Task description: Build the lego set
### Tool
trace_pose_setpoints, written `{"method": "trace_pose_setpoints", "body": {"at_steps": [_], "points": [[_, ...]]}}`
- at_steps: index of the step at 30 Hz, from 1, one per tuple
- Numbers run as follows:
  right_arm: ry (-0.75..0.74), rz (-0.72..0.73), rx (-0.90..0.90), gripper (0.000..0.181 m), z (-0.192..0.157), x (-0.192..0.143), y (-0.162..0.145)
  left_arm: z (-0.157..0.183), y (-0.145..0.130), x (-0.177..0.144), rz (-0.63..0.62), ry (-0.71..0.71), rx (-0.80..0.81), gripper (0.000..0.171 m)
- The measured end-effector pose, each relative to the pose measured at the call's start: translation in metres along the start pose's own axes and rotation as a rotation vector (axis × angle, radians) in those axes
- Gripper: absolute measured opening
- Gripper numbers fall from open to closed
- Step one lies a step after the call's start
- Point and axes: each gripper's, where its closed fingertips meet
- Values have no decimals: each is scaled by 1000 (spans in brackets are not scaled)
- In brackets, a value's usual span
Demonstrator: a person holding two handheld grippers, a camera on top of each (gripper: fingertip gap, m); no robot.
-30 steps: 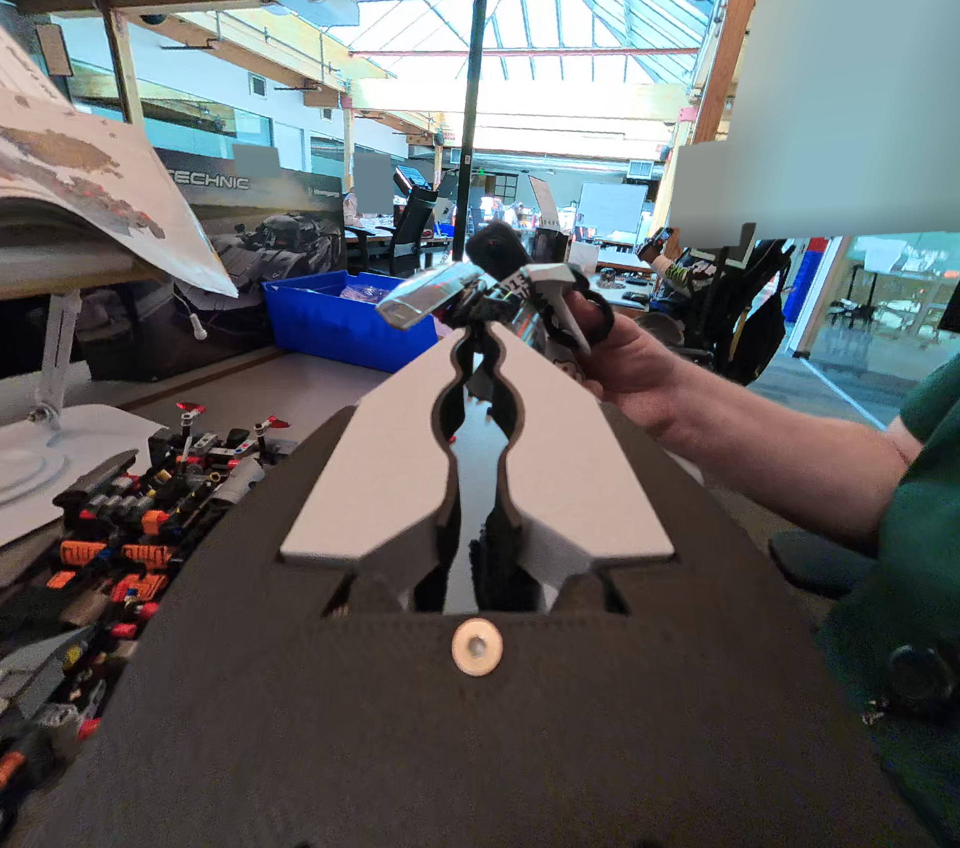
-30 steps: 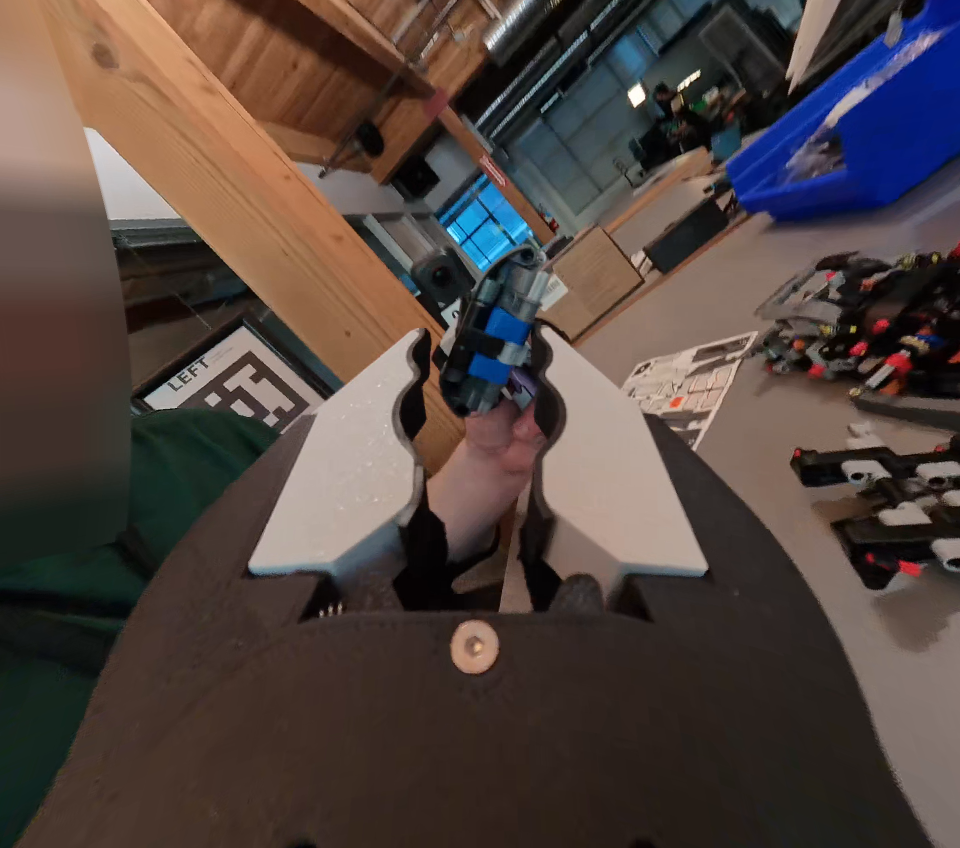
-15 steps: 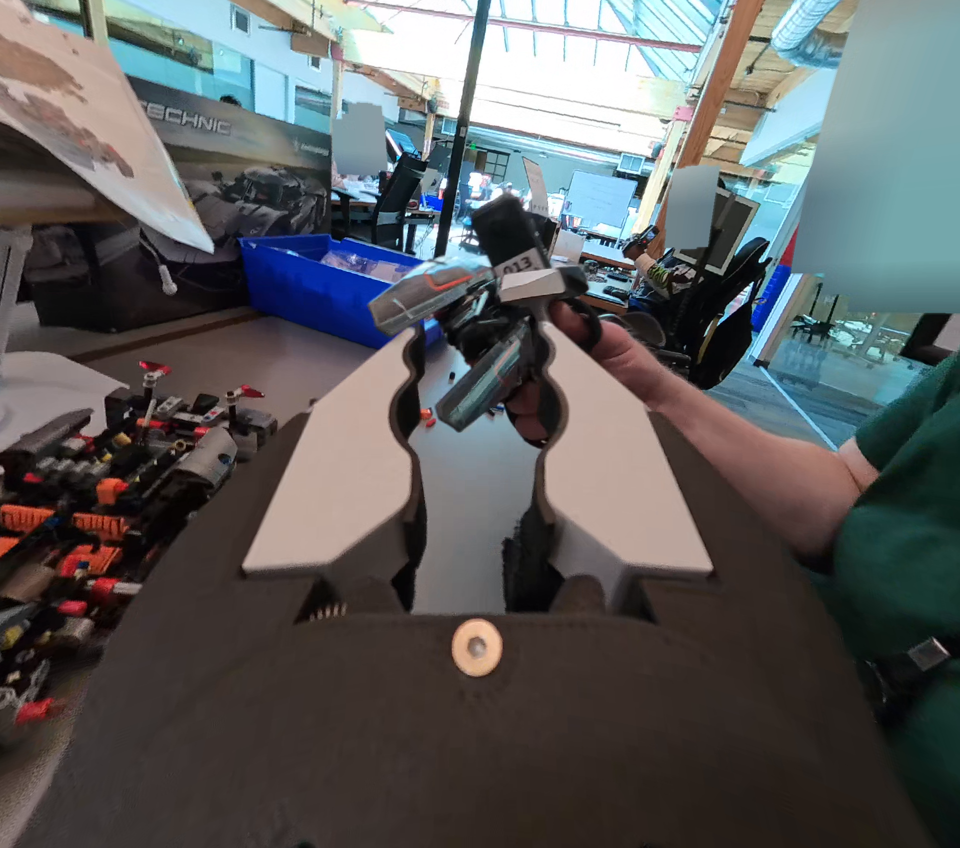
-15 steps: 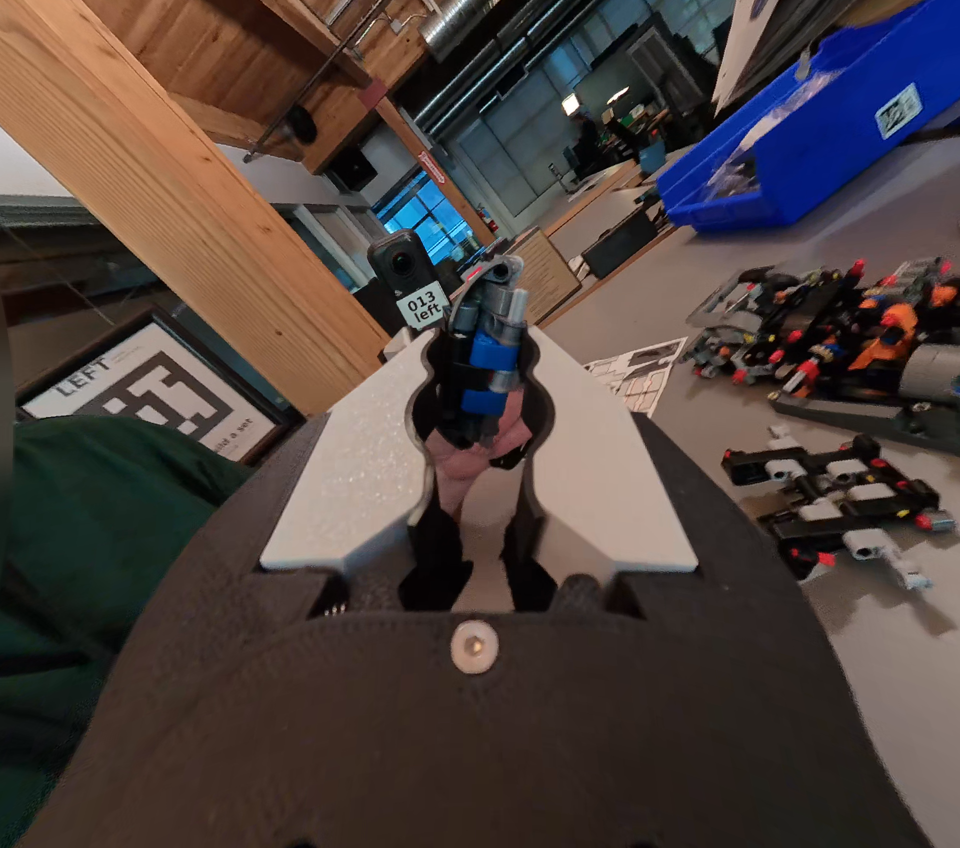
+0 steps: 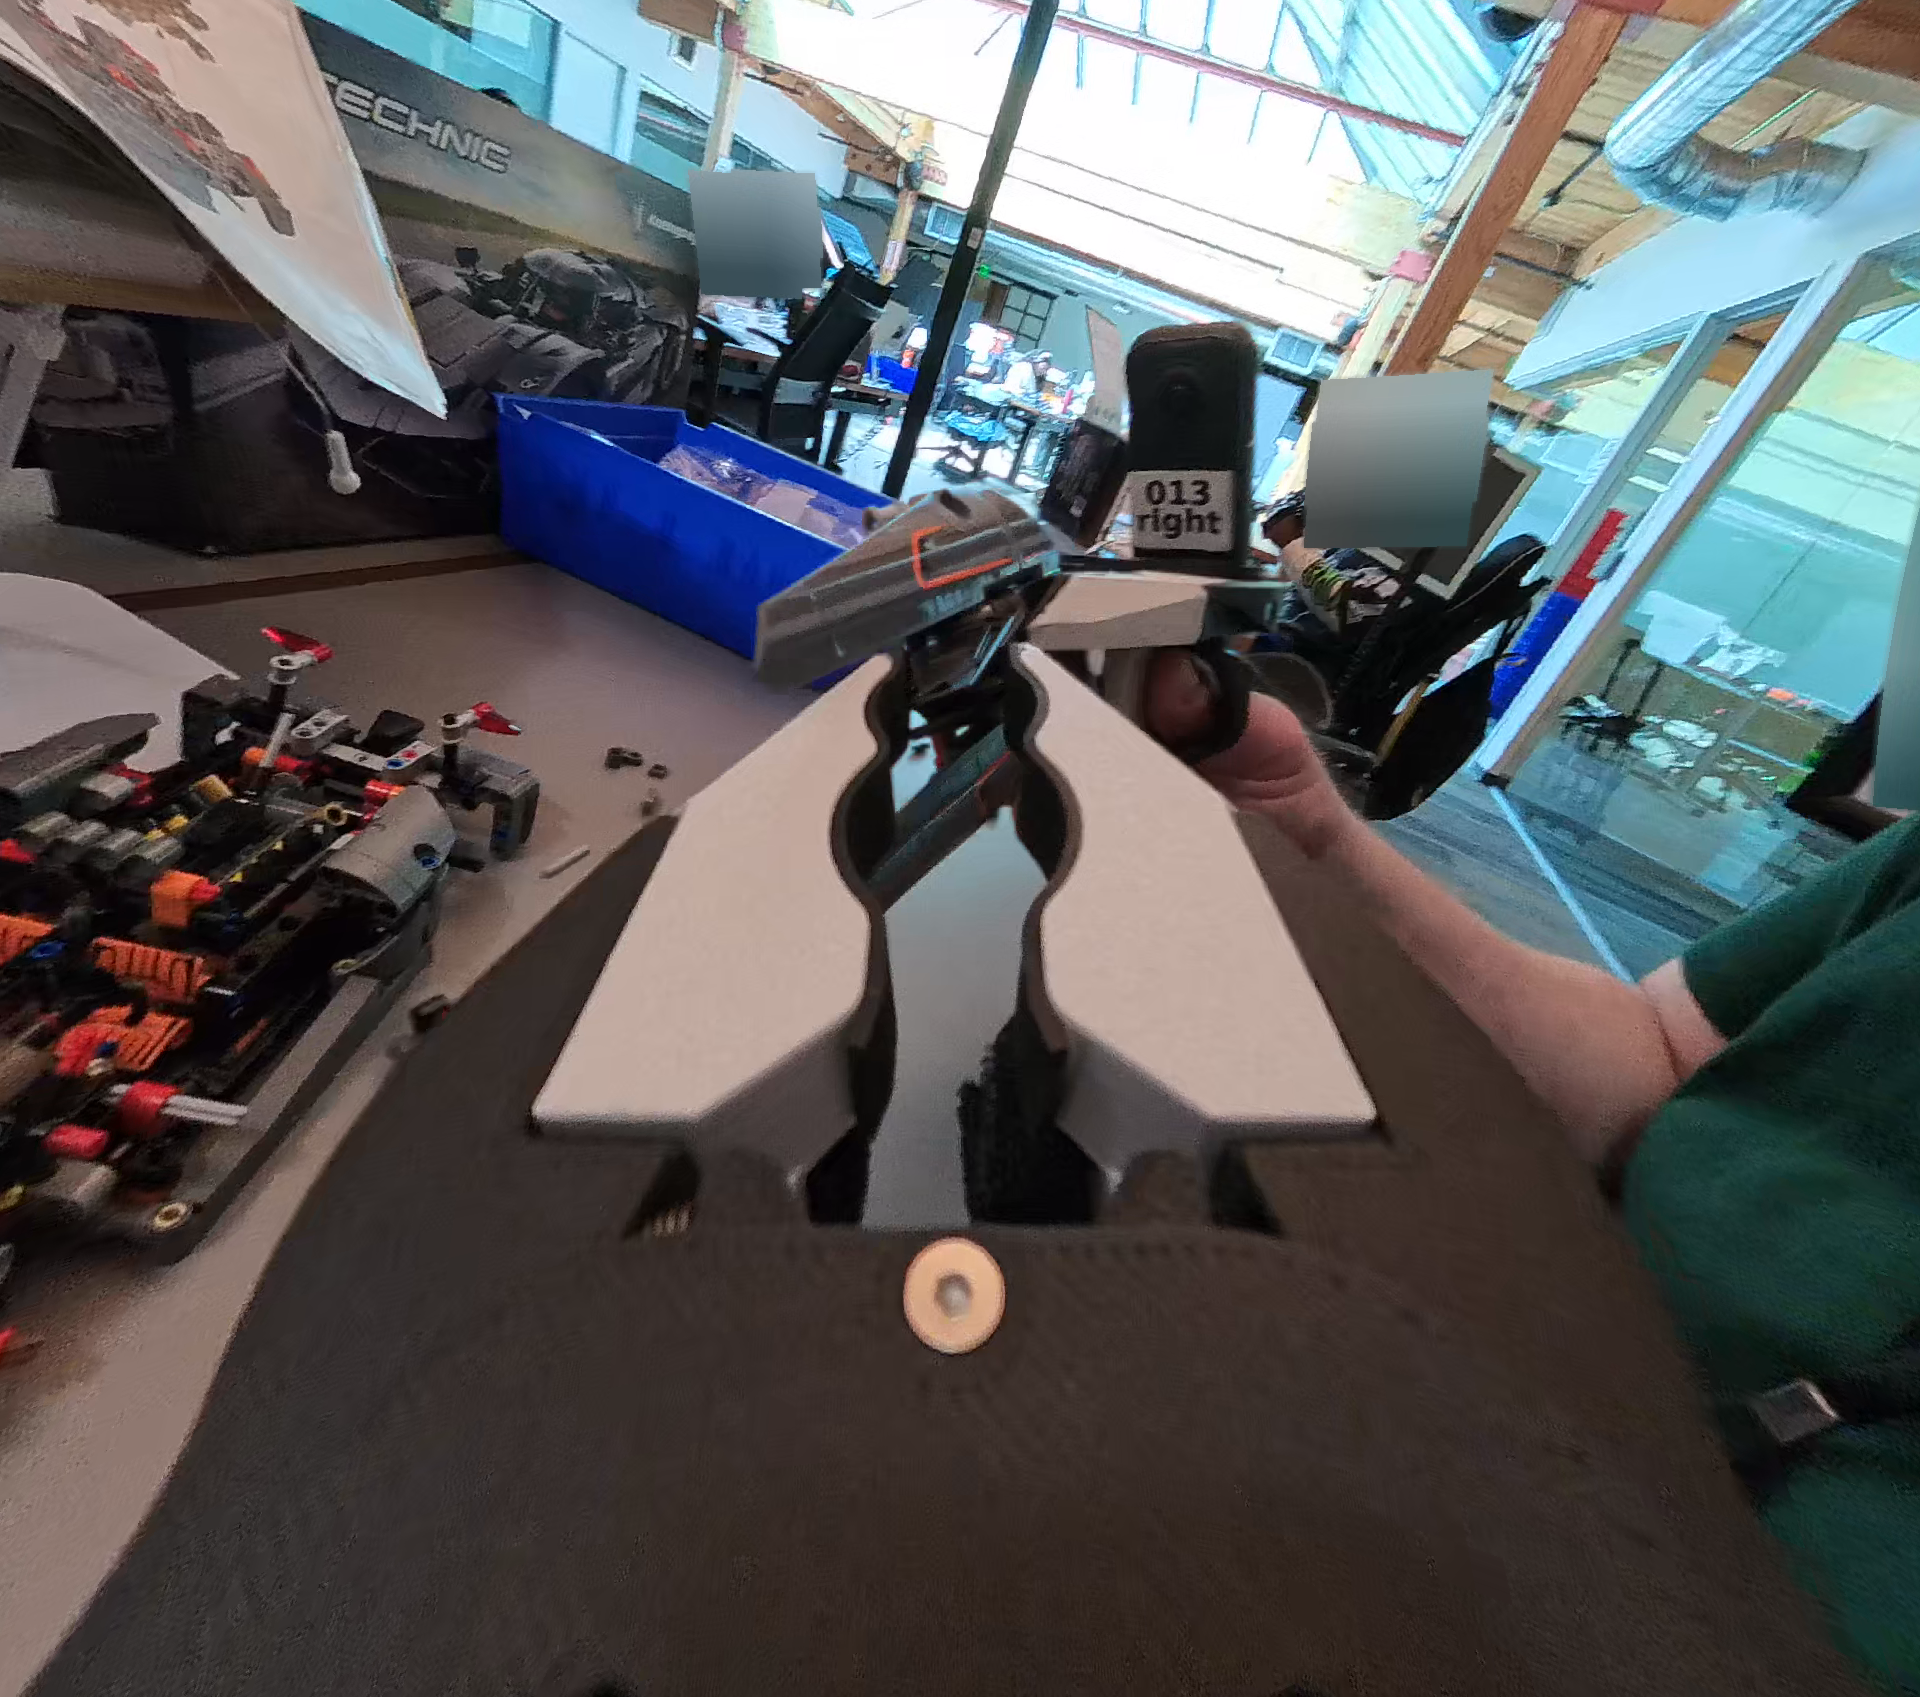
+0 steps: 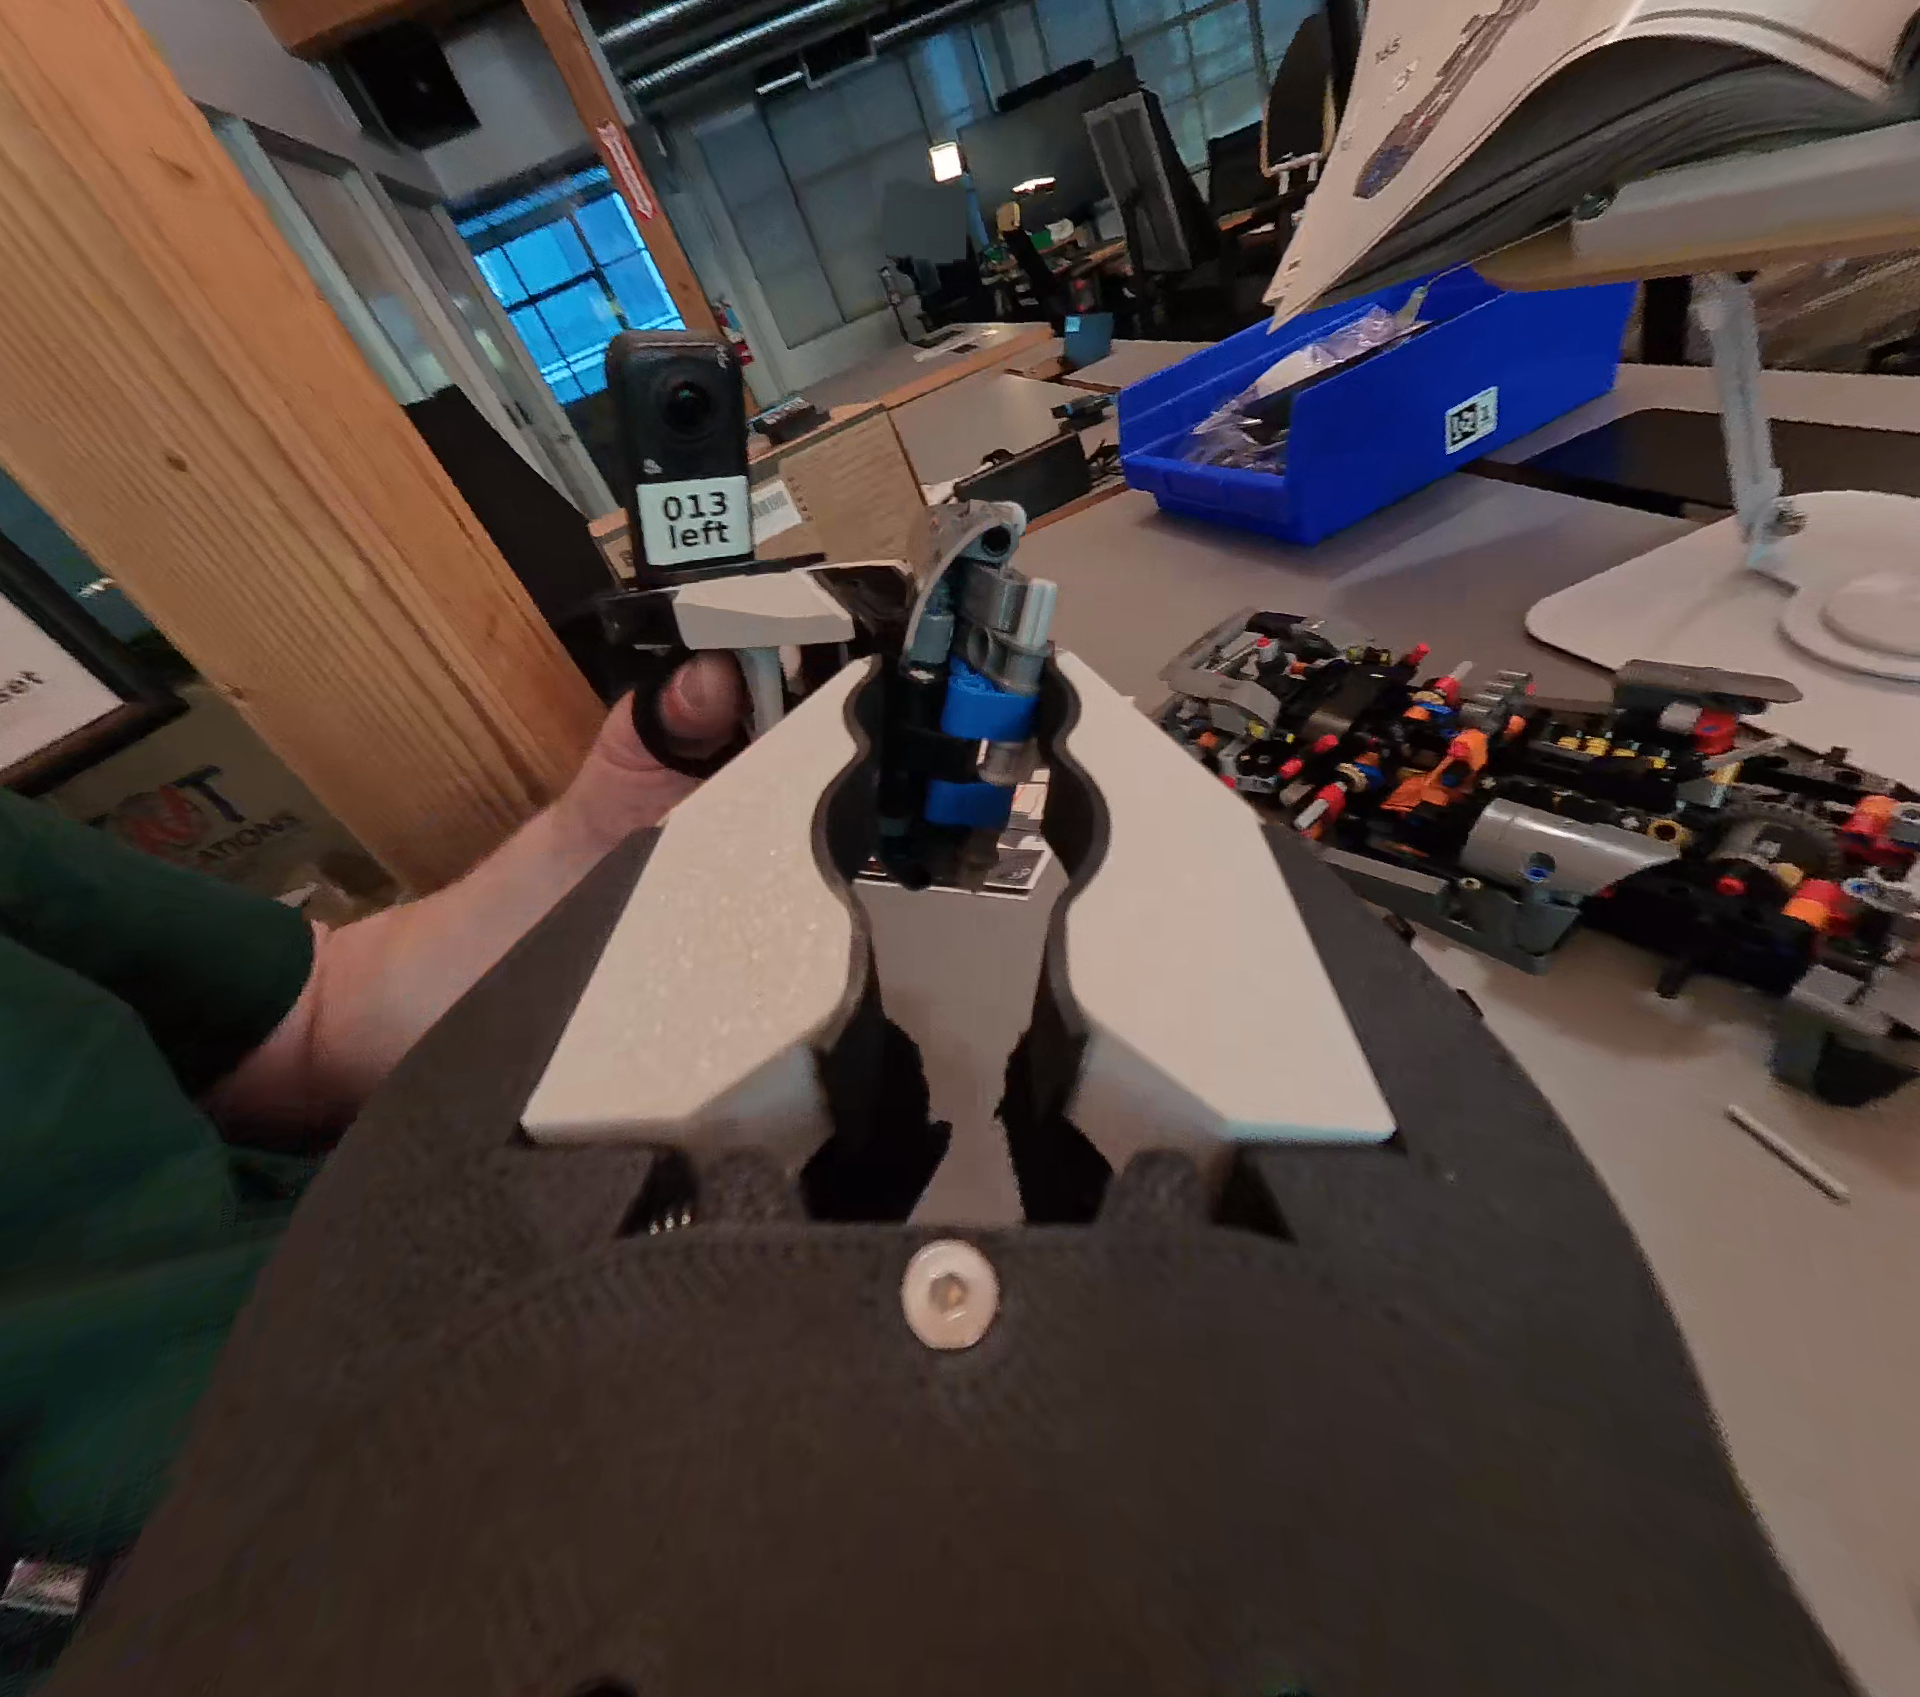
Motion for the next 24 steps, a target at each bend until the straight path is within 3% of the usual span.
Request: {"method": "trace_pose_setpoints", "body": {"at_steps": [6, 13, 24], "points": [[-46, -19, -28, 25, 4, 0, 0, -3, -2, 2, -58, 81, 95, 14], [-57, -34, -40, 25, 2, 4, 2, -6, 2, -1, -23, 50, 32, 14], [294, 127, 355, 24, -12, 5, 13, 4, 14, -4, 115, -120, -79, 12]]}}
Point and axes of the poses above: each gripper's, where its closed fingertips meet, x out along the fingers, y out of its top, z = x × y across the jaws, and after that the axes turned 3 degrees about x, right-handed
